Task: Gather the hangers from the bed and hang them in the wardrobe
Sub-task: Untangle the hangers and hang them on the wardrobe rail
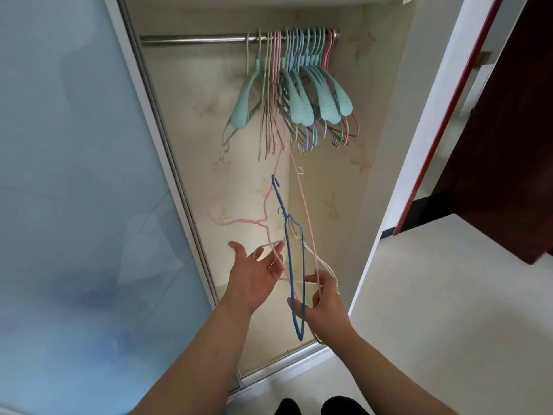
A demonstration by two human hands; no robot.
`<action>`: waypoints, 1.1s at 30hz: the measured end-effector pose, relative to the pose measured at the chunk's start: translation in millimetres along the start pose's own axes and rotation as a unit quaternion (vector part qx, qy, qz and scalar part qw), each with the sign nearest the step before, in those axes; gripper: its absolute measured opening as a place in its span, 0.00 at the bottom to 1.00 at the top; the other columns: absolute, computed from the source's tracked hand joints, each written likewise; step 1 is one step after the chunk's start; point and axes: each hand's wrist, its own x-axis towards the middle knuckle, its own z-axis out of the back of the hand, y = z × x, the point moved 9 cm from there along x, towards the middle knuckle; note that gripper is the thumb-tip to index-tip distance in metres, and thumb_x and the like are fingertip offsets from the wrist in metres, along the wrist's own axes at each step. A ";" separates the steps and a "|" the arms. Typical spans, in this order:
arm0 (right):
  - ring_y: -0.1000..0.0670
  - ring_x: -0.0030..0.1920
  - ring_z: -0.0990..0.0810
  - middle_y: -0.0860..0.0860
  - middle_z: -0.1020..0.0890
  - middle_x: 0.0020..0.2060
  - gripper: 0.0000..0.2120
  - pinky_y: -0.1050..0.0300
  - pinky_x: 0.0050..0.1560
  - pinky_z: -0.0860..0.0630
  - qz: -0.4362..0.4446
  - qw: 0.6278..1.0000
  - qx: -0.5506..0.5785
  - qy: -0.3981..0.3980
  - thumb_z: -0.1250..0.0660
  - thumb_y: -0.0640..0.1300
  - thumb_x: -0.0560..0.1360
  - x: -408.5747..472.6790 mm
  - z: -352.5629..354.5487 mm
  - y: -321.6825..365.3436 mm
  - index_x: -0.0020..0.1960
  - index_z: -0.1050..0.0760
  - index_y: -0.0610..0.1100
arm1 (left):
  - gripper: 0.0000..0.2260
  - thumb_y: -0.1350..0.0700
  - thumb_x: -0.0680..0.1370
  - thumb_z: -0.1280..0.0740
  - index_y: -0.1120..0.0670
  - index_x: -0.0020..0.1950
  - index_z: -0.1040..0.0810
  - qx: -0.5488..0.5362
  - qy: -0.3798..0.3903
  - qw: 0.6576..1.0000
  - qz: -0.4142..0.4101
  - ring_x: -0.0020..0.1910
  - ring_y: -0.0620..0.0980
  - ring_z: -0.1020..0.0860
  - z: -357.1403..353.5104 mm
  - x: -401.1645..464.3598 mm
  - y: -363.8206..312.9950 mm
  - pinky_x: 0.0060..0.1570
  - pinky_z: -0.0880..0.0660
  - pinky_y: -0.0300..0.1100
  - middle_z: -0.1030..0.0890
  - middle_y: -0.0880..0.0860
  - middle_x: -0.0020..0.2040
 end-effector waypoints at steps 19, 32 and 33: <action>0.50 0.45 0.21 0.56 0.28 0.56 0.36 0.54 0.50 0.23 0.040 0.971 -0.186 0.146 0.28 0.62 0.65 -12.4 1.2 20.8 0.64 0.42 0.53 | 0.04 0.61 0.74 0.29 0.61 0.43 0.22 0.163 -0.045 0.984 0.060 0.39 0.49 0.23 -2.0 -3.1 5.7 0.39 0.21 0.39 0.22 0.56 0.41; 0.47 0.67 0.29 0.49 0.31 0.70 0.56 0.55 0.61 0.30 -0.047 0.956 -0.197 0.213 0.30 0.74 0.58 -3.7 14.9 17.3 0.76 0.51 0.53 | 0.06 0.58 0.77 0.33 0.60 0.46 0.22 0.131 -0.036 0.990 0.030 0.31 0.46 0.23 -6.3 5.8 1.1 0.33 0.21 0.35 0.22 0.54 0.39; 0.47 0.68 0.30 0.50 0.31 0.71 0.58 0.54 0.62 0.30 -0.039 0.954 -0.216 0.203 0.32 0.76 0.57 -3.4 17.0 20.5 0.77 0.53 0.53 | 0.07 0.57 0.77 0.33 0.61 0.48 0.22 0.118 -0.035 0.992 0.023 0.30 0.46 0.22 -6.8 6.2 0.8 0.33 0.21 0.35 0.21 0.54 0.40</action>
